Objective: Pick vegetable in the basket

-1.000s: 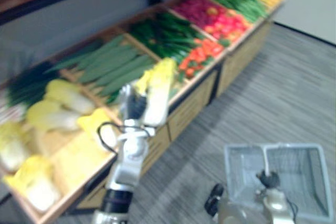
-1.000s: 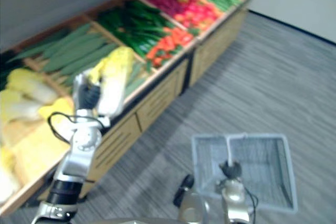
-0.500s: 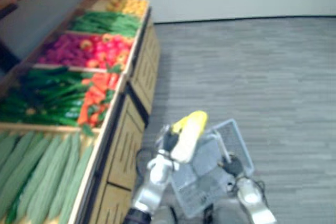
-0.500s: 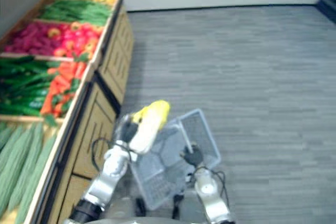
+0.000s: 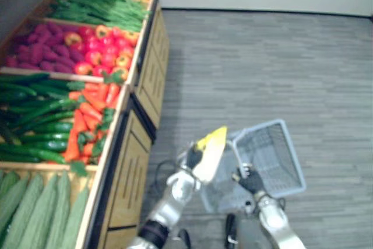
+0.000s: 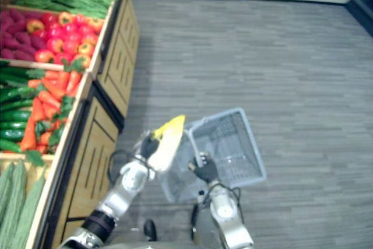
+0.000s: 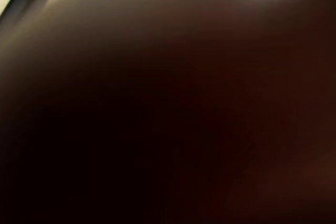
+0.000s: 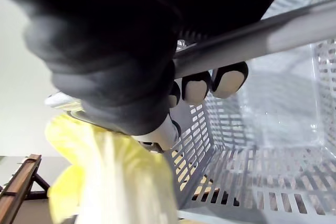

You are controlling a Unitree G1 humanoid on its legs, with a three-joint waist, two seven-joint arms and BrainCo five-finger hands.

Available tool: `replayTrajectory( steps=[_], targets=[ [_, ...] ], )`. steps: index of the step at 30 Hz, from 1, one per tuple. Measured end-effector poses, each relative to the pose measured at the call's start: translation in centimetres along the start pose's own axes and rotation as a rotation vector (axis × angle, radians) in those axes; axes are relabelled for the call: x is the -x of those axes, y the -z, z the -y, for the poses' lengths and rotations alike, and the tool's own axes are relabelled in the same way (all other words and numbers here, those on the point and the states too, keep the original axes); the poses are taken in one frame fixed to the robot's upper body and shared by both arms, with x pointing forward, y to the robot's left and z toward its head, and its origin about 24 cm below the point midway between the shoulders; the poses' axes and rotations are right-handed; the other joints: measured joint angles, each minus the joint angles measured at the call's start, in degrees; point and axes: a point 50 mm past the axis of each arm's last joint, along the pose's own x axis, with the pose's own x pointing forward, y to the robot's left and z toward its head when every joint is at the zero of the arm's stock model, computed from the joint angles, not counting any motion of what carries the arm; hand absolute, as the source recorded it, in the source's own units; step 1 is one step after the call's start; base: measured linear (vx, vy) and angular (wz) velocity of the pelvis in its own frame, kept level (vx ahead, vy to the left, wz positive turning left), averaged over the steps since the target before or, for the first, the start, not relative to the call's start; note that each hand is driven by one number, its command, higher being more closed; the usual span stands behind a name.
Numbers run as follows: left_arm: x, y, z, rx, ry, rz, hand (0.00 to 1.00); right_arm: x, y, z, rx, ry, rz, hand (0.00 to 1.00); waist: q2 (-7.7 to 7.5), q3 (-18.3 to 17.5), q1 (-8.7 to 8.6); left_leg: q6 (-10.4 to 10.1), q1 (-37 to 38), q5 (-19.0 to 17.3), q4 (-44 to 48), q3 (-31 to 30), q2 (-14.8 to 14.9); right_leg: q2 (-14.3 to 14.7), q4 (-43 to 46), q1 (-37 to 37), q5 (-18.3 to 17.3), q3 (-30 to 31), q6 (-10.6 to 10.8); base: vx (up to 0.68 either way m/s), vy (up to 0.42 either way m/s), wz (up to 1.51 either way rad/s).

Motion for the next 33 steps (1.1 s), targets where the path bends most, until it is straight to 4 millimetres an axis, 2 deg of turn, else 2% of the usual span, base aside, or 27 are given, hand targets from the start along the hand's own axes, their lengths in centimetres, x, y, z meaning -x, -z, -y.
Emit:
replayTrajectory(
  steps=[1, 2, 3, 4, 5, 6, 7, 8, 9, 10, 11, 12, 14, 16, 17, 19, 20, 21, 22, 23, 24, 25, 26, 27, 29, 31, 33],
  targets=[
    [0.0, 0.3, 0.1, -0.009, 0.005, -0.015, 1.00, -0.1, -0.4, -0.1, -0.018, -0.003, 0.014, 1.00, 0.27, 0.15, 0.00, -0.59, 0.15, -0.38, 0.03, -0.16, 0.80, 0.67, -3.68, 0.01, 0.78, 0.19, 0.51, 0.36, -0.234, 0.13],
    [0.1, 1.1, 0.3, -0.038, 0.025, -0.048, 1.00, -0.2, -1.1, -0.6, -0.043, -0.031, 0.044, 1.00, 0.28, 0.02, -0.28, -2.37, 0.65, -1.47, 0.33, -0.28, 1.94, 1.77, -11.43, 0.96, 4.34, 1.25, 0.50, 0.37, -0.241, 0.12],
    [0.6, 2.1, 0.8, -0.072, 0.065, -0.086, 0.00, 0.0, -1.6, -1.4, -0.074, -0.068, 0.067, 1.00, -0.56, -0.16, -0.47, -4.26, 2.45, -3.09, 0.85, -0.58, 2.44, 1.90, -14.07, 2.34, 11.98, 1.96, 0.56, 0.40, -0.269, 0.09],
    [0.8, 2.5, 1.4, -0.073, 0.087, -0.108, 0.00, 0.0, -1.8, -1.7, -0.070, -0.093, 0.079, 1.00, 0.63, 0.03, -0.76, -5.01, 3.22, -4.16, 1.65, -0.66, 3.92, 3.21, -12.40, 2.64, 10.83, 1.19, -0.45, 0.52, -0.337, 0.06],
    [1.3, 2.9, 2.0, -0.080, 0.115, -0.127, 0.00, 0.1, -2.2, -2.0, -0.072, -0.120, 0.106, 1.00, 1.84, -0.61, -1.29, -5.45, 2.94, -4.77, 4.43, -0.56, 6.15, 4.67, -10.18, 2.77, 7.54, 0.26, -1.24, 0.42, -0.286, 0.03],
    [1.4, 3.0, 2.3, -0.086, 0.125, -0.136, 0.00, 0.2, -2.7, -2.4, -0.089, -0.144, 0.131, 1.00, 1.90, -0.58, -1.65, -5.68, 0.86, -5.10, 11.44, -0.73, 8.11, 5.79, -9.53, 4.12, 5.41, -0.50, -1.94, 0.47, -0.342, 0.07],
    [1.4, 3.1, 2.4, -0.082, 0.127, -0.143, 0.00, 0.3, -3.0, -2.6, -0.103, -0.160, 0.140, 1.00, 1.92, -0.58, -1.62, -5.49, -1.30, -5.31, 17.43, -1.02, 9.57, 6.48, -10.12, 5.55, 5.16, -0.99, -2.58, 0.39, -0.278, 0.07],
    [1.4, 3.1, 2.5, -0.066, 0.118, -0.155, 0.00, 0.5, -3.3, -2.9, -0.119, -0.189, 0.154, 1.00, 2.50, -0.26, -1.26, -4.07, -6.94, -3.97, 32.78, -2.50, 13.15, 8.50, -11.94, 9.03, 4.64, -1.47, -3.44, 0.40, -0.255, -0.04],
    [1.4, 3.0, 2.7, -0.047, 0.113, -0.165, 0.00, 0.6, -3.4, -3.0, -0.133, -0.202, 0.157, 1.00, 2.95, -0.19, -0.93, -3.61, -9.51, -2.94, 40.56, -3.61, 14.63, 9.53, -12.82, 10.84, 4.43, -1.56, -3.81, 0.42, -0.154, -0.25],
    [1.5, 3.0, 3.0, -0.029, 0.112, -0.179, 0.00, 0.7, -3.4, -3.1, -0.145, -0.209, 0.157, 1.00, 3.24, -0.24, -0.01, -3.99, -13.40, -2.92, 51.21, -4.47, 15.68, 10.65, -14.15, 13.92, 4.00, -0.77, -4.49, 0.41, -0.077, -0.39],
    [1.6, 3.1, 3.2, -0.022, 0.110, -0.187, 0.00, 0.8, -3.4, -3.1, -0.147, -0.211, 0.160, 1.00, 3.24, -0.22, 0.34, -3.80, -16.08, -3.15, 56.53, -3.81, 15.54, 10.72, -15.78, 16.74, 3.90, -0.17, -4.65, 0.48, -0.048, -0.37],
    [1.6, 3.1, 3.2, -0.002, 0.098, -0.200, 0.00, 0.8, -3.6, -3.0, -0.148, -0.214, 0.168, 1.00, 3.29, -0.19, 0.47, -3.49, -18.09, -3.80, 57.17, -2.36, 15.04, 10.28, -17.35, 18.95, 3.89, 0.55, -4.67, 0.37, -0.015, -0.26],
    [1.5, 3.1, 3.0, 0.016, 0.072, -0.213, 0.00, 0.7, -3.8, -3.0, -0.163, -0.221, 0.172, 1.00, 3.41, -0.05, 1.00, -3.82, -20.11, -4.85, 54.05, -0.47, 13.88, 9.36, -19.71, 21.52, 3.83, 1.49, -4.64, 0.29, 0.058, -0.19],
    [1.3, 3.0, 2.9, 0.022, 0.060, -0.209, 0.00, 0.7, -3.9, -2.9, -0.173, -0.216, 0.175, 1.00, 3.24, 0.07, 1.93, -3.88, -21.25, -5.26, 44.61, 3.25, 11.97, 7.16, -21.92, 23.88, 3.01, 1.29, -3.57, 0.29, 0.139, 0.00],
    [1.2, 2.6, 2.9, 0.032, 0.053, -0.200, 0.00, 0.7, -3.9, -2.4, -0.168, -0.200, 0.176, 1.00, 3.65, -0.17, 1.81, -3.40, -20.88, -4.03, 32.87, 9.53, 10.73, 5.20, -22.31, 25.08, 1.62, -0.53, -1.44, 0.23, 0.152, 0.35],
    [1.0, 1.8, 3.0, 0.054, 0.046, -0.180, 0.00, 0.8, -3.6, -1.5, -0.156, -0.171, 0.171, 1.00, 4.22, -0.51, 1.50, -2.30, -20.60, -0.76, 23.64, 18.14, 10.71, 4.20, -22.26, 25.96, -0.02, -2.96, 0.37, 0.42, 0.302, 0.83],
    [0.8, 0.5, 3.2, 0.071, 0.044, -0.128, 0.00, 1.0, -3.1, -0.2, -0.138, -0.120, 0.157, 1.00, 6.42, -1.64, 1.51, 6.23, -19.38, 2.45, 16.73, 26.61, 10.30, 3.51, -18.92, 26.60, -4.44, -6.31, 2.93, 0.46, 0.372, 1.09],
    [0.7, 0.3, 3.1, 0.070, 0.041, -0.115, 0.00, 1.0, -2.9, 0.0, -0.138, -0.104, 0.149, 1.00, 5.17, -1.48, 1.65, 8.05, -19.11, 2.12, 17.07, 26.38, 8.50, 1.66, -16.89, 26.60, -6.34, -7.07, 3.23, 0.39, 0.332, 1.07],
    [0.8, 0.4, 2.8, 0.068, 0.034, -0.115, 0.00, 1.1, -2.7, 0.1, -0.131, -0.093, 0.140, 1.00, 3.39, -2.07, 2.22, 7.48, -18.90, 0.16, 17.05, 25.97, 5.78, -0.72, -14.50, 26.66, -8.12, -8.09, 3.43, 0.33, 0.225, 0.75],
    [1.1, 0.8, 2.7, 0.069, 0.029, -0.126, 0.00, 1.0, -2.5, 0.4, -0.126, -0.082, 0.135, 1.00, 2.56, -2.48, 2.26, 7.92, -18.40, -1.74, 16.53, 24.56, 2.57, -3.47, -8.75, 25.57, -8.43, -9.15, 4.16, 0.46, 0.289, 0.89],
    [1.7, 1.5, 2.5, 0.072, 0.020, -0.148, 0.00, 0.9, -2.1, 0.8, -0.101, -0.050, 0.120, 1.00, 2.10, -2.38, 1.87, 8.95, -15.71, -1.70, 14.05, 23.09, -1.14, -7.62, 3.34, 22.20, -7.64, -9.32, 5.31, 0.47, 0.275, 0.87],
    [2.1, 1.8, 2.5, 0.071, 0.020, -0.157, 0.00, 0.9, -1.7, 1.0, -0.098, -0.031, 0.105, 1.00, 1.89, -2.36, 1.51, 9.36, -14.10, -1.84, 12.75, 21.78, -2.94, -9.63, 10.77, 19.99, -5.97, -8.45, 5.76, 0.58, 0.288, 1.10],
    [2.9, 2.3, 2.4, 0.071, 0.018, -0.173, 0.00, 1.0, -0.7, 1.7, -0.088, 0.015, 0.066, 1.00, 1.74, -2.36, 0.49, 9.85, -10.76, -2.15, 10.78, 18.84, -5.32, -10.61, 23.24, 16.53, -4.69, -5.04, 5.58, 0.48, 0.177, 1.31],
    [3.6, 3.0, 2.1, 0.074, 0.002, -0.198, 0.00, 1.1, 0.4, 2.2, -0.102, 0.063, 0.019, 1.00, 2.02, -2.32, 0.08, 9.91, -7.39, -2.19, 9.12, 15.75, -6.40, -9.32, 29.33, 14.41, -5.60, -2.96, 4.05, 0.58, 0.138, 1.36],
    [4.4, 3.9, 1.7, 0.085, -0.013, -0.229, 0.00, 1.8, 2.1, 3.4, -0.098, 0.154, -0.049, 1.00, 2.84, -2.80, 0.10, 9.78, -4.03, -2.10, 7.44, 10.08, -6.68, -6.27, 27.89, 11.41, -7.35, -1.77, 1.13, 0.51, -0.010, 1.48],
    [4.6, 4.2, 1.6, 0.101, -0.016, -0.244, 0.00, 2.7, 3.3, 5.0, -0.104, 0.253, -0.096, 1.00, 3.70, -3.06, -0.42, 9.61, -3.69, -2.00, 7.16, 3.77, -6.80, -3.23, 19.37, 7.90, -8.70, 1.95, 0.92, 0.39, -0.107, 1.82],
    [4.8, 4.6, 1.8, 0.116, -0.007, -0.266, 0.00, 3.2, 4.1, 6.5, -0.109, 0.347, -0.128, 1.00, 4.26, -3.04, -1.44, 8.57, -3.94, -1.81, 7.14, -2.60, -6.91, -0.12, 8.95, 5.30, -8.33, 9.80, 1.58, 0.33, -0.207, 1.97]
  ],
)
